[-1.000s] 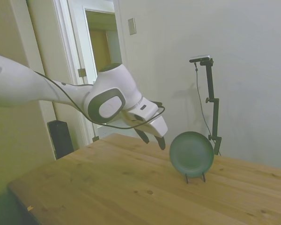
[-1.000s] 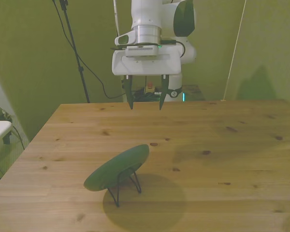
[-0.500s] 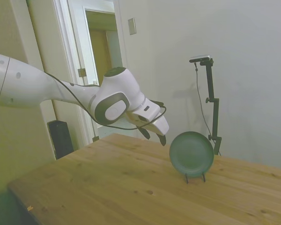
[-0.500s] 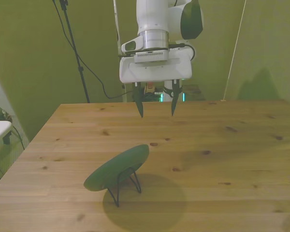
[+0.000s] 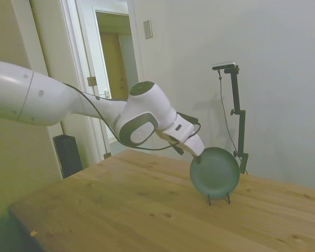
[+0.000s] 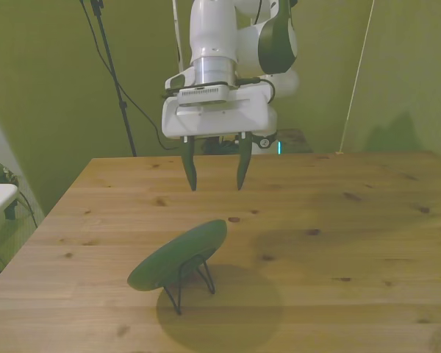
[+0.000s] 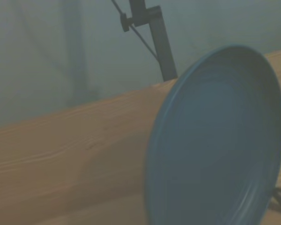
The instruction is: Unload the plate
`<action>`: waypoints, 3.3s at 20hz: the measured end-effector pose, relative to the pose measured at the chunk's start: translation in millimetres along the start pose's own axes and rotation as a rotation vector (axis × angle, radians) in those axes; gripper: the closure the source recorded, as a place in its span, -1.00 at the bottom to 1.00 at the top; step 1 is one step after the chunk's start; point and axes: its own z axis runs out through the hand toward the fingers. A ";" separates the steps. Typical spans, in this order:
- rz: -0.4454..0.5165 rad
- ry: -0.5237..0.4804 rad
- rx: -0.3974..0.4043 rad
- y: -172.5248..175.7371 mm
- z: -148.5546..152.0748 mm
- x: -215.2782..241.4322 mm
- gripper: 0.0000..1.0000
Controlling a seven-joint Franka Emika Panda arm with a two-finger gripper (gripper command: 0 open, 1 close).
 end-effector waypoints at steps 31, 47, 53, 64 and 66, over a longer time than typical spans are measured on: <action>0.029 -0.028 0.085 -36.0 56.3 3.4 1.00; 0.036 -0.029 0.099 -37.0 55.4 6.7 1.00; 0.037 -0.027 0.114 -41.2 46.6 7.9 1.00; -0.010 -0.027 0.222 -82.9 -32.0 -9.8 1.00; -0.028 -0.043 0.238 -91.1 -50.1 -26.5 1.00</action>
